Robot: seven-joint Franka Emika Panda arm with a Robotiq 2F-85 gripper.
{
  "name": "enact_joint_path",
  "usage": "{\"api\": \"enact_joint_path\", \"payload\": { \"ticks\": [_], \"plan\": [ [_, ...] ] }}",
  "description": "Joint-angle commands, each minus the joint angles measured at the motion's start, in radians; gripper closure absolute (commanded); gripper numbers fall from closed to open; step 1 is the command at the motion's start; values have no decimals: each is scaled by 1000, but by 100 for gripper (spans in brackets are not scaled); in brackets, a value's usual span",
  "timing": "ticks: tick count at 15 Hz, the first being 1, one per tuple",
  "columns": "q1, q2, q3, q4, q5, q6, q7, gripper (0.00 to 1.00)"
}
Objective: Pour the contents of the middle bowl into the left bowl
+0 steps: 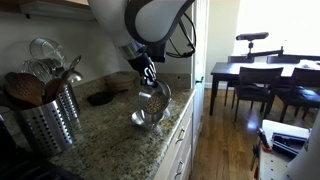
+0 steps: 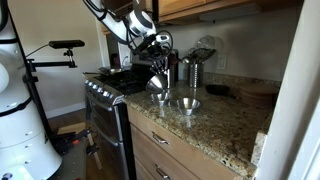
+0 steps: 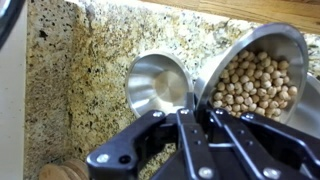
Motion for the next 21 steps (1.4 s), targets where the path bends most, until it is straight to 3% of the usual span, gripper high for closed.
{"api": "enact_joint_path", "payload": {
  "ticks": [1,9,21],
  "plan": [
    [-2,3,-8,10,-39,-18,46,92],
    [5,52,-14,63,-73,-28,109,92],
    [38,79,-1,77,-217,-107,217,92]
  ]
}}
